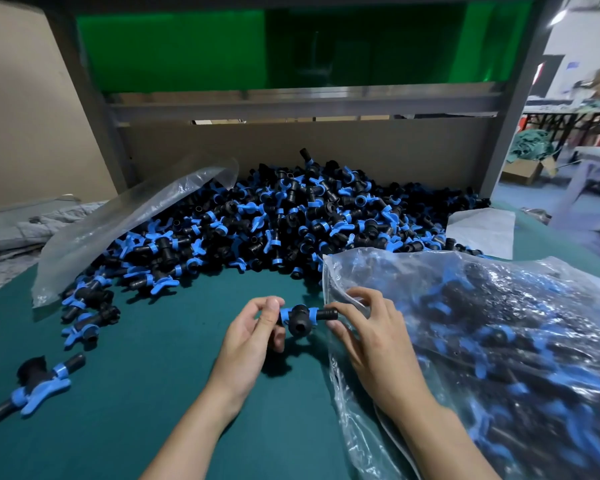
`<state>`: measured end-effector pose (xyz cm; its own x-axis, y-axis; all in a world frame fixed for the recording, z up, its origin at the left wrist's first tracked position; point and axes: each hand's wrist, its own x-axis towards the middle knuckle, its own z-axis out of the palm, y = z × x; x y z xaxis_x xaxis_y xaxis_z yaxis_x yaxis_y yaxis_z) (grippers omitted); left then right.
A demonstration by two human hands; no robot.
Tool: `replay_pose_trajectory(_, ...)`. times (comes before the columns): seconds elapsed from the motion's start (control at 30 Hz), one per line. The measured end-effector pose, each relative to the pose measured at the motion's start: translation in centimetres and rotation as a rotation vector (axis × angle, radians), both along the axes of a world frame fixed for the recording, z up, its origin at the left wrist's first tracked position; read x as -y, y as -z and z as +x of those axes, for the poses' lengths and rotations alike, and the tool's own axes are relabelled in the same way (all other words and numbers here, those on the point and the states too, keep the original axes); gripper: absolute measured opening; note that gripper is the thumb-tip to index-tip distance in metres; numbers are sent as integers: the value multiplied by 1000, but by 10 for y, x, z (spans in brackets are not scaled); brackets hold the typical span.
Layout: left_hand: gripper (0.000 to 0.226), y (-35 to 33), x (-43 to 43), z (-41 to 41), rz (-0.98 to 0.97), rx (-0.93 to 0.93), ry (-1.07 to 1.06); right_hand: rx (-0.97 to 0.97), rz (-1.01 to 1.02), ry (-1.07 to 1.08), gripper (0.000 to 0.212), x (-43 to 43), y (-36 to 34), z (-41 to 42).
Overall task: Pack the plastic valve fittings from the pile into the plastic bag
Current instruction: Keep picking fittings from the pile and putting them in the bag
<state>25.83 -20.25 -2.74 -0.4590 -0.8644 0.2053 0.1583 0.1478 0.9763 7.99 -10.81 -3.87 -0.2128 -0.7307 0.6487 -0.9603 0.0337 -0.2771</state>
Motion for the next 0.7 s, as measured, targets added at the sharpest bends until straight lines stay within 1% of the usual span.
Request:
replay_pose_trajectory(0.23, 30, -1, -1, 2, 13, 14, 1, 7, 62, 29, 33, -2, -2, 2)
replay_pose_trajectory(0.47, 28, -1, -1, 3, 28, 15, -9, 17, 72, 28, 35, -2, -2, 2)
replay_pose_trajectory(0.63, 29, -1, 0, 3, 72, -22, 26, 44, 86, 23, 48, -3, -3, 3)
replay_pose_trajectory(0.7, 28, -3, 0, 1, 89, -24, 14, 53, 88, 7, 46, -4, -4, 3)
